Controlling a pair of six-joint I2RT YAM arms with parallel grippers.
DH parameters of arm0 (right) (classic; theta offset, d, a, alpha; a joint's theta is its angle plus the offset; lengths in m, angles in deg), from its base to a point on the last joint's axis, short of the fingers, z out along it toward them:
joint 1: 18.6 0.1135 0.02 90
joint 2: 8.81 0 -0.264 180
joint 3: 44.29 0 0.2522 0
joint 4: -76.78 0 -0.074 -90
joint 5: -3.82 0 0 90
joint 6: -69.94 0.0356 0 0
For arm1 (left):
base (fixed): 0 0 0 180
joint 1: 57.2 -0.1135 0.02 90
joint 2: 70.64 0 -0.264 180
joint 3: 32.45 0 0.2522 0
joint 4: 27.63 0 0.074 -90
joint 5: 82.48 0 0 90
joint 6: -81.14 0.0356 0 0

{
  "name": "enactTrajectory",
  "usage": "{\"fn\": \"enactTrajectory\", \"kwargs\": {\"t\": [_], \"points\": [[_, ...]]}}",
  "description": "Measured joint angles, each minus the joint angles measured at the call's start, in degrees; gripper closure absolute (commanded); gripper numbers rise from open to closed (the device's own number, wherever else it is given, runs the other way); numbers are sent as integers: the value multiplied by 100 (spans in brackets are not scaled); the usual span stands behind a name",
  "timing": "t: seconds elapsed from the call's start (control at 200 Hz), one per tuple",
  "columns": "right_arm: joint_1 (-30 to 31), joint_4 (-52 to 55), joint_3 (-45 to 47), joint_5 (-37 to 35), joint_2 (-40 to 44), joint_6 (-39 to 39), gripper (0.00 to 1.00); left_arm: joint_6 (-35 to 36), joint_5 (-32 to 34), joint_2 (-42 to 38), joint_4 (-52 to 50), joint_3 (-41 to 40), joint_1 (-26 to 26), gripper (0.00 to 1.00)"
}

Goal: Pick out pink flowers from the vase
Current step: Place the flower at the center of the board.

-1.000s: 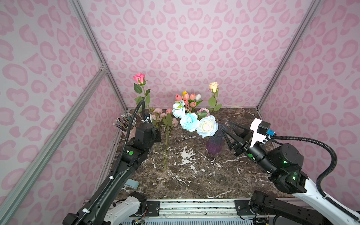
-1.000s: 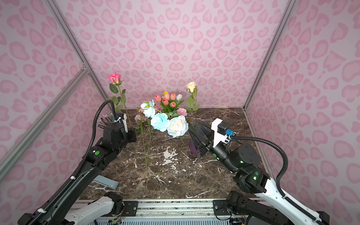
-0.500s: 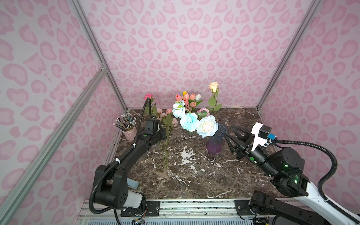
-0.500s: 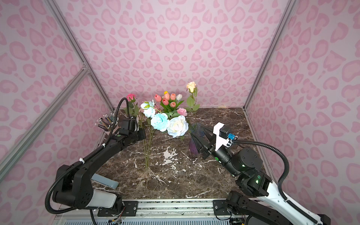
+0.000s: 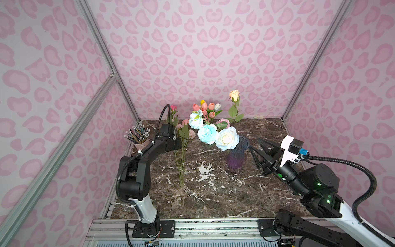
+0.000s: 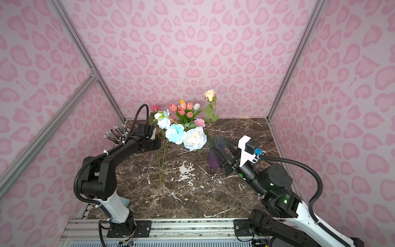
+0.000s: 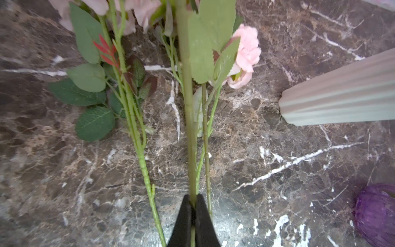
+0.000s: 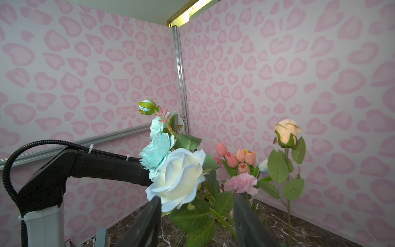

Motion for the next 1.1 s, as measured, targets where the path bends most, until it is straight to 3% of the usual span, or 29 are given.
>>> {"fn": "enactTrajectory", "kwargs": {"t": [0.39,0.495,0.62,0.75,0.845,0.96,1.1], "points": [[0,24,46,-188,79,-63,44,0,-603,415,-55,68,-199,88],[0,79,96,-365,59,-116,45,-76,-804,415,-20,-26,-190,81],[-48,345,-87,-1075,-208,-92,50,-188,-892,326,13,-249,-192,71],[-573,660,-278,-1202,-597,20,53,-332,-866,-33,79,-505,-195,62],[-1528,828,-247,-678,-800,214,56,-468,-822,-413,153,-662,-195,59],[-2719,824,-63,455,-975,538,59,-651,-772,-1008,295,-942,-192,59],[-3182,697,7,1539,-1453,361,62,-929,-623,-1952,688,-1534,22,58]]}}
